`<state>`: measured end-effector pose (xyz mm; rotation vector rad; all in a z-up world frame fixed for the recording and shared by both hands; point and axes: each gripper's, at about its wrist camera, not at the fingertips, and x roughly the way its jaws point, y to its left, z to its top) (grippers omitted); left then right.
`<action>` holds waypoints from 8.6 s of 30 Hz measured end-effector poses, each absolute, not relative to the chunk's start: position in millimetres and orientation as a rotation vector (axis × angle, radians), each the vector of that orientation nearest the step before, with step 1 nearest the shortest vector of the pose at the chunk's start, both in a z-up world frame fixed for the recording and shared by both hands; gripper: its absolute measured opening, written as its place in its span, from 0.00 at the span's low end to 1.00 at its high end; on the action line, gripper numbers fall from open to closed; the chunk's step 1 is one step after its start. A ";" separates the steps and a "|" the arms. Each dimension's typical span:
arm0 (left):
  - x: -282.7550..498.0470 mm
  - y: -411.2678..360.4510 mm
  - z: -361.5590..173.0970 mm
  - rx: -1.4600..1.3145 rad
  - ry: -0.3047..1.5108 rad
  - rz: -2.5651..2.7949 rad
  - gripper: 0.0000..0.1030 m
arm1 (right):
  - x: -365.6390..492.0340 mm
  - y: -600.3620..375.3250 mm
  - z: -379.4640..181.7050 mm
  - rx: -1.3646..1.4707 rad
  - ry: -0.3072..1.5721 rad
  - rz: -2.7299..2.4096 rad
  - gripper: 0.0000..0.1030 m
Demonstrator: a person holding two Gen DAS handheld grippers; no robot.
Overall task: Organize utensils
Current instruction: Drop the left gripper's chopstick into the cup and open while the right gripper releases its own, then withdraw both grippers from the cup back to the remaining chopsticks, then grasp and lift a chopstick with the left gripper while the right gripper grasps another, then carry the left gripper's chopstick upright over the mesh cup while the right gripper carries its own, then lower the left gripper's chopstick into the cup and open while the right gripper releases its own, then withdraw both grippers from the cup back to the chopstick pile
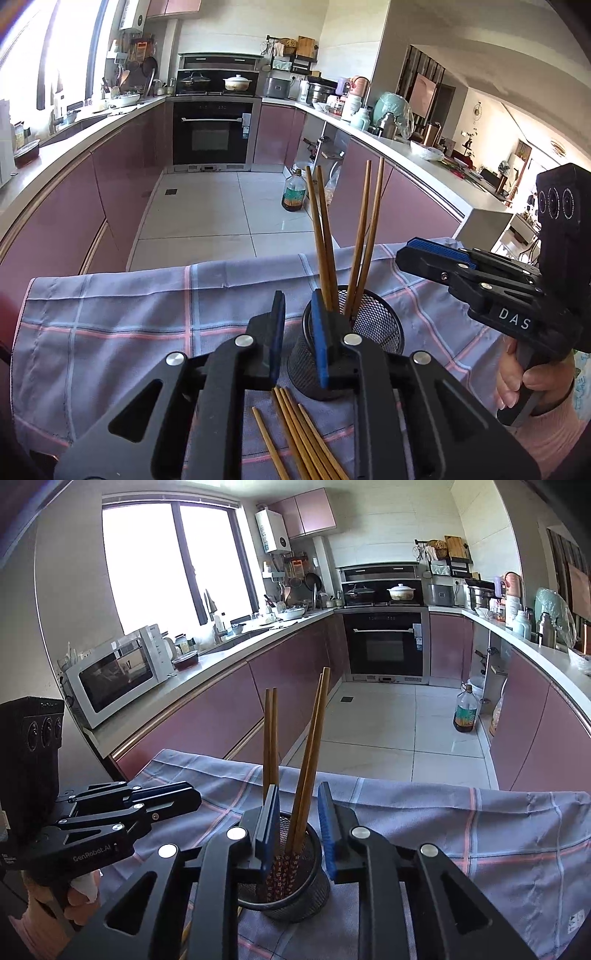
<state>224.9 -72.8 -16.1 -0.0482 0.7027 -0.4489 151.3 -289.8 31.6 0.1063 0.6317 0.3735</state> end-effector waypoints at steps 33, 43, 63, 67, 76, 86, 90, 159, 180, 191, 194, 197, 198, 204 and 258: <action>121.3 -16.1 -105.6 -0.003 0.824 -0.303 0.48 | 65.1 -236.3 -65.4 0.060 0.867 0.512 0.42; 116.2 -30.4 -126.7 0.019 0.871 -0.322 0.50 | 58.8 -227.1 -80.1 0.022 0.904 0.487 0.42; 118.8 -41.2 -140.9 0.061 0.903 -0.332 0.50 | 56.3 -218.6 -86.7 -0.019 0.915 0.456 0.41; 120.2 -40.8 -143.5 0.069 0.911 -0.331 0.50 | 56.8 -217.8 -86.4 -0.030 0.918 0.451 0.41; 122.8 -41.7 -144.7 0.075 0.926 -0.336 0.50 | 57.2 -218.2 -86.9 -0.072 0.926 0.423 0.33; 129.1 -51.5 -145.6 0.110 0.929 -0.328 0.43 | 65.6 -207.7 -87.5 -0.105 0.917 0.408 0.33; 130.5 -50.6 -145.1 0.090 0.933 -0.323 0.35 | 66.7 -204.6 -87.8 -0.121 0.909 0.394 0.26; 79.5 6.2 -25.8 -0.170 0.632 -0.466 0.07 | 46.3 -288.1 -0.5 0.228 0.635 0.574 0.05; 114.4 -16.9 32.4 -0.185 0.492 -0.534 0.07 | 70.0 -305.6 58.4 0.178 0.472 0.519 0.05; 144.1 -38.5 65.9 -0.150 0.437 -0.527 0.07 | 90.7 -313.4 91.7 0.169 0.373 0.482 0.05; 153.0 -47.5 67.2 -0.128 0.439 -0.520 0.07 | 99.9 -315.7 93.4 0.174 0.368 0.468 0.05; 161.4 -56.5 66.0 -0.110 0.455 -0.521 0.07 | 109.6 -314.4 88.2 0.177 0.379 0.453 0.05; 162.2 -59.2 64.2 -0.102 0.461 -0.517 0.07 | 112.7 -314.0 85.4 0.178 0.385 0.449 0.05; 179.2 -75.7 50.8 -0.052 0.513 -0.494 0.07 | 128.3 -311.5 65.0 0.184 0.446 0.432 0.05; 141.7 -39.5 -25.4 0.003 0.632 -0.377 0.42 | 81.6 -269.8 12.4 0.092 0.634 0.532 0.35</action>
